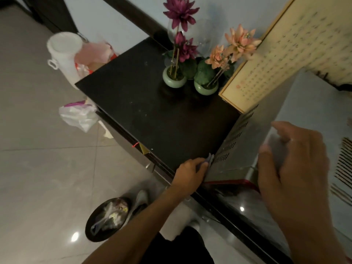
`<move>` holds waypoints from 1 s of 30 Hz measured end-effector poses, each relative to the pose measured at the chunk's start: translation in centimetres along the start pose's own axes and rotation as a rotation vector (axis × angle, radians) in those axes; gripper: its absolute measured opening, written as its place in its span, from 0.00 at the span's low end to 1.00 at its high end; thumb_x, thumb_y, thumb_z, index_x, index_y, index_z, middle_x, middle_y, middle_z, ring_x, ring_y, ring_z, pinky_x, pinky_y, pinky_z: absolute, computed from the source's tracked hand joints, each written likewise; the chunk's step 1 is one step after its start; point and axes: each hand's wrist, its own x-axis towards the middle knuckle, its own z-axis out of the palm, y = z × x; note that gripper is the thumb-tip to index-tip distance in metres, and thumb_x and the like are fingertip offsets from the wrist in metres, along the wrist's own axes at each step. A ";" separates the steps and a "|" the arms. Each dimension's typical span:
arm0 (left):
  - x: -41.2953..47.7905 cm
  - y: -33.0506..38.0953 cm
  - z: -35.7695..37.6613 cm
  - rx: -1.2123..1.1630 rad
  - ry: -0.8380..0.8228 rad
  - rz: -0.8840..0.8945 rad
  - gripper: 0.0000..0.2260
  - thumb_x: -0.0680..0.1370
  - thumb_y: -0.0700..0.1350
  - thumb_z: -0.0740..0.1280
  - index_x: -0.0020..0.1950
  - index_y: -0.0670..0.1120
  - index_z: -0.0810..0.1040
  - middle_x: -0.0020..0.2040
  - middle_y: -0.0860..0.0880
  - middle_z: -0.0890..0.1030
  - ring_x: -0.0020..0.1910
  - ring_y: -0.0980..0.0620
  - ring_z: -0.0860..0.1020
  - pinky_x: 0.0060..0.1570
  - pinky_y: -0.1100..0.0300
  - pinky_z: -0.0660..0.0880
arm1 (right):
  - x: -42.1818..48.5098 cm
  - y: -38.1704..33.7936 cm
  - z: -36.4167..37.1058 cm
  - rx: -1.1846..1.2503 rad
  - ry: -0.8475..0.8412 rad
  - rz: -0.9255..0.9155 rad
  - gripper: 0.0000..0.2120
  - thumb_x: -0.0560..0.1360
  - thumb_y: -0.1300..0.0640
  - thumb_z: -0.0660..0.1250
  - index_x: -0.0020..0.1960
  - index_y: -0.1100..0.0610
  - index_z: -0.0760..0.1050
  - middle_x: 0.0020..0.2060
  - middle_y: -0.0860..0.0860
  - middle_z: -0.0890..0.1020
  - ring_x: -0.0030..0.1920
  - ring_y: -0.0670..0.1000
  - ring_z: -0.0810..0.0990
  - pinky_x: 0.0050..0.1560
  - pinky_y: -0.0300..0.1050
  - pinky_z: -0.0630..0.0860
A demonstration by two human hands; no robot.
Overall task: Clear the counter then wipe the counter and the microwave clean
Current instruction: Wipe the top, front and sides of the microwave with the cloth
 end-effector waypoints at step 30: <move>-9.3 8.4 12.2 -0.355 1.158 -0.006 0.06 0.79 0.58 0.64 0.52 0.59 0.76 0.49 0.47 0.79 0.48 0.46 0.80 0.50 0.39 0.79 | -8.8 20.0 -10.3 0.155 -0.093 -0.324 0.22 0.76 0.45 0.59 0.61 0.59 0.77 0.58 0.57 0.75 0.57 0.62 0.74 0.56 0.64 0.69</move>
